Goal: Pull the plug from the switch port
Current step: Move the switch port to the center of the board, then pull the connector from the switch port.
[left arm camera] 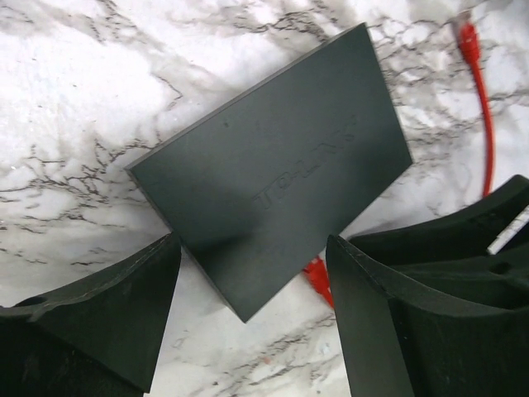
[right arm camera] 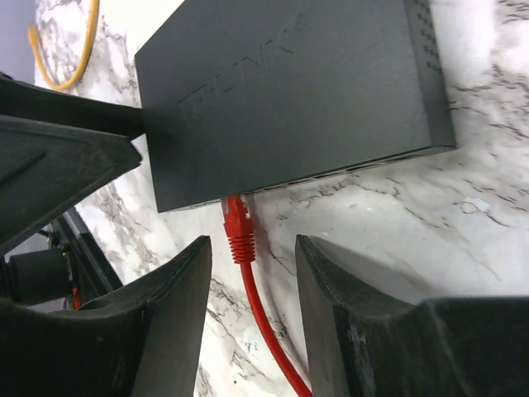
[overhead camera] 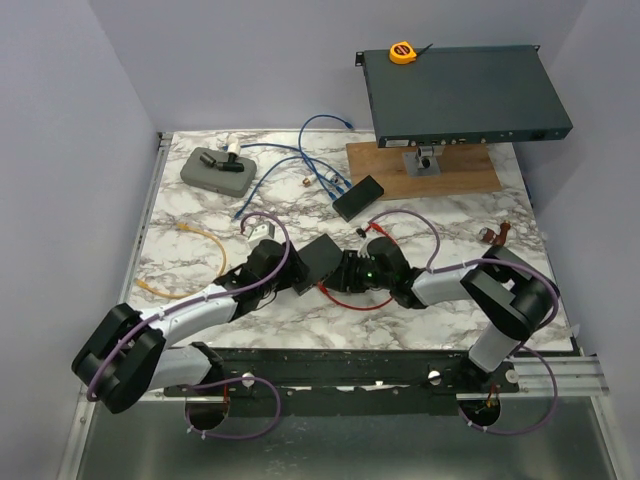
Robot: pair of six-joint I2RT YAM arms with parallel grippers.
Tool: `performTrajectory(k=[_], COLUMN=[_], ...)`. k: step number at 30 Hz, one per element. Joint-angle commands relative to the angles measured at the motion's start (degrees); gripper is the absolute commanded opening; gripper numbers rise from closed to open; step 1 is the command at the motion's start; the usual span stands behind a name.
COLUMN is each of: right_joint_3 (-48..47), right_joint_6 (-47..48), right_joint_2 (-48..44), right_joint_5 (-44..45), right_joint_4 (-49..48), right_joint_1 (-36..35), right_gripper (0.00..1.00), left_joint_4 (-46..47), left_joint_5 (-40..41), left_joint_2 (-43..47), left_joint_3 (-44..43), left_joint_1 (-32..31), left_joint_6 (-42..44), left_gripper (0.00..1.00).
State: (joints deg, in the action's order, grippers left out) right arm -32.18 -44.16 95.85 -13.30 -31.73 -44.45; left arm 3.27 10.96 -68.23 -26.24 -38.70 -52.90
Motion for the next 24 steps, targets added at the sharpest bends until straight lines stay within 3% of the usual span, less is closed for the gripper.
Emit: performTrajectory(k=[1,24], right_joint_3=[-0.61,-1.55], right_joint_6=[-0.54,-11.59], right_joint_2=[3.09,10.75], right_joint_5=[-5.22,-7.18], right_joint_4=[-2.70,-9.10], right_joint_1=[0.03,0.06], right_gripper=[0.47,0.33], left_joint_4=[0.07,3.89], left_joint_5=[0.01,-0.43], left_joint_2=[-1.67,-3.18], left_joint_3=[-0.23,2.28], left_joint_1=[0.14,0.17], left_joint_6=[0.11,0.51], left_gripper=[0.70,0.67])
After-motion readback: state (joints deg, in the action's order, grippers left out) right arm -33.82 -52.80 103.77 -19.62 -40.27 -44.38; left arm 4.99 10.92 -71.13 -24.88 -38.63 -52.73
